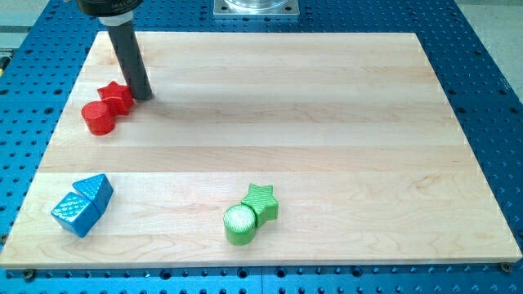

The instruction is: Move the yellow heart into the red star

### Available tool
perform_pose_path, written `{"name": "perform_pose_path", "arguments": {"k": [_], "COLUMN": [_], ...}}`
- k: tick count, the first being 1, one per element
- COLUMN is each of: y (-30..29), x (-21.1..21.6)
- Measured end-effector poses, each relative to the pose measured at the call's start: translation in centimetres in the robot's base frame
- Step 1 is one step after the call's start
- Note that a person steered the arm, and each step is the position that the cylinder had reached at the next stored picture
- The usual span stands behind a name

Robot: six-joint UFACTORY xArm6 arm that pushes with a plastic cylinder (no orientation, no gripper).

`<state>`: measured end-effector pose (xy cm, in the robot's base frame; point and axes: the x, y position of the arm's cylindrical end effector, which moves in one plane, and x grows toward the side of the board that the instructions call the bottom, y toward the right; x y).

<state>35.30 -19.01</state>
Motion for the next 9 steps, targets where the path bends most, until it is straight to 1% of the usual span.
{"name": "perform_pose_path", "arguments": {"k": [1,2,3,4,5,6,7,9], "y": [2.7,4.5,4.0,2.5,2.3,0.5,-5.8,-5.1], "x": [-3.5,-13.8,-16.1,-16.1,-16.2,-16.1,-16.2,-16.2]}}
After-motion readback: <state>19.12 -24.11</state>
